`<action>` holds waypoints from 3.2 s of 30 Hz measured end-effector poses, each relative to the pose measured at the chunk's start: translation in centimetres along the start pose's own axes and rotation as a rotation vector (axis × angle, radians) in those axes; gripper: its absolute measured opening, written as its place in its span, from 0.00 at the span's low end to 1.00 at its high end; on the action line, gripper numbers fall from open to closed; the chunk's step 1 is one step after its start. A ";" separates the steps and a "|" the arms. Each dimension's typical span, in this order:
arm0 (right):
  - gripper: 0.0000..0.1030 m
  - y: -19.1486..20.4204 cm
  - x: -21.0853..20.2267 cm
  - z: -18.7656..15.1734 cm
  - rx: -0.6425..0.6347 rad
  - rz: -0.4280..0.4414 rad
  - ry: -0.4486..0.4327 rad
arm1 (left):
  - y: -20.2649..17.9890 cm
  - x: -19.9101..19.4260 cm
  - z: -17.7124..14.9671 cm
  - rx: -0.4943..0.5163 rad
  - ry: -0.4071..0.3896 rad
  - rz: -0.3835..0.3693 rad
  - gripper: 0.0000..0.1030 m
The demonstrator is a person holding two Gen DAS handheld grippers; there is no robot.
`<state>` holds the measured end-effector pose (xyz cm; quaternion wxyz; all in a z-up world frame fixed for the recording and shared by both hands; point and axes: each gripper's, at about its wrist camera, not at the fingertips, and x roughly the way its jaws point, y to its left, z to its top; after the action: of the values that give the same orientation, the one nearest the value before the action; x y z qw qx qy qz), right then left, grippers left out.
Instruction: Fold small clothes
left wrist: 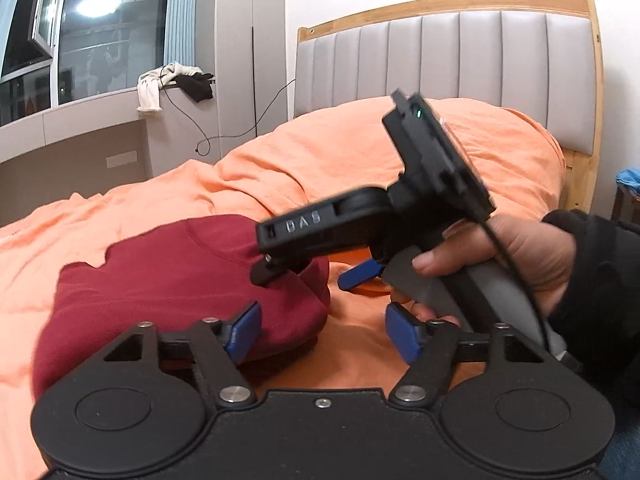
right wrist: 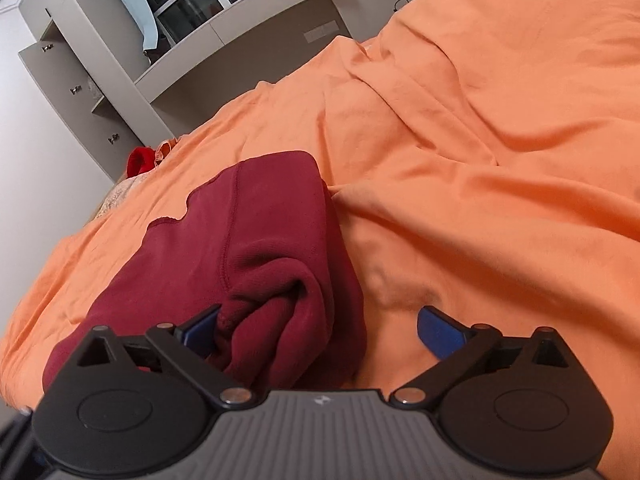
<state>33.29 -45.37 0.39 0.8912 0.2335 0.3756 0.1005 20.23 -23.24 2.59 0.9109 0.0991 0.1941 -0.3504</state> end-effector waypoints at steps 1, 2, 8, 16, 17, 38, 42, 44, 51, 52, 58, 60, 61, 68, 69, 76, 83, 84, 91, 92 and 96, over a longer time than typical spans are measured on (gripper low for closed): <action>1.00 0.0 0.0 -0.1 0.000 -0.002 -0.003 | 0.2 -0.5 0.2 -0.003 -0.005 0.001 0.80; 1.00 0.1 -0.1 -0.2 -0.002 -0.006 -0.006 | 0.4 -1.0 0.3 -0.010 -0.012 0.005 0.82; 1.00 0.8 0.1 -0.7 -0.045 -0.040 -0.030 | 4.1 -3.8 1.8 -0.119 -0.056 0.128 0.96; 1.00 0.8 0.3 -0.9 -0.058 -0.050 -0.043 | 12.5 -3.3 2.3 -0.371 0.002 0.286 0.99; 1.00 0.8 0.3 -0.9 -0.060 -0.052 -0.044 | 13.4 -3.1 2.1 -0.398 0.024 0.295 0.99; 1.00 -2.7 -0.7 -0.1 0.322 0.137 -0.136 | 16.0 -0.9 -6.2 -0.507 0.034 0.176 0.99; 0.84 -3.3 -0.4 0.1 0.354 0.085 -0.131 | 15.9 -1.0 -6.4 -0.503 0.028 0.177 1.00; 0.71 -2.8 -0.1 0.0 0.307 0.044 -0.118 | 15.7 -1.0 -6.4 -0.503 0.027 0.177 0.99; 0.42 2.5 -1.3 -1.3 -0.081 -0.090 -0.216 | 15.8 -1.1 -6.4 -0.503 0.020 0.178 1.00; 0.40 3.7 -1.3 -1.7 -0.169 -0.128 -0.238 | 15.8 -1.1 -6.4 -0.504 0.018 0.178 1.00; 0.36 8.1 -1.3 -4.4 -0.500 -0.281 -0.328 | 15.7 -1.2 -6.5 -0.504 0.014 0.182 1.00; 0.36 9.4 -1.1 -5.6 -0.617 -0.327 -0.361 | 15.7 -1.2 -6.5 -0.504 0.014 0.183 1.00; 0.36 10.0 -1.0 -6.1 -0.663 -0.343 -0.374 | 15.7 -1.3 -6.5 -0.504 0.014 0.183 1.00; 0.36 12.6 0.4 -8.7 -0.845 -0.384 -0.413 | 15.7 -1.3 -6.5 -0.504 0.014 0.183 0.99; 0.36 12.6 0.4 -8.7 -0.843 -0.382 -0.413 | 15.7 -1.3 -6.5 -0.503 0.014 0.184 0.99; 0.70 11.1 -1.4 -6.9 -0.764 -0.309 -0.418 | 15.7 -1.3 -6.6 -0.503 0.014 0.184 0.99; 0.88 8.0 -3.5 -3.9 -0.522 -0.182 -0.440 | 15.7 -1.3 -6.6 -0.502 0.013 0.185 1.00; 0.88 7.3 -3.4 -3.4 -0.477 -0.161 -0.420 | 15.7 -1.3 -6.6 -0.501 0.013 0.186 1.00; 0.82 0.0 -0.4 0.3 -0.013 0.063 -0.220 | 15.4 -1.3 -6.3 -0.487 0.016 0.200 0.99; 0.80 -1.1 0.1 0.4 0.053 0.097 -0.195 | 15.3 -1.3 -6.3 -0.487 0.017 0.201 0.99; 0.62 -4.1 2.0 0.1 0.245 0.154 -0.113 | 15.3 -1.3 -6.3 -0.487 0.017 0.202 0.99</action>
<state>34.81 -48.29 -2.86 0.8654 0.3737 0.3155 0.1088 27.94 -9.18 -1.87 0.9366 -0.1010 0.2696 -0.1999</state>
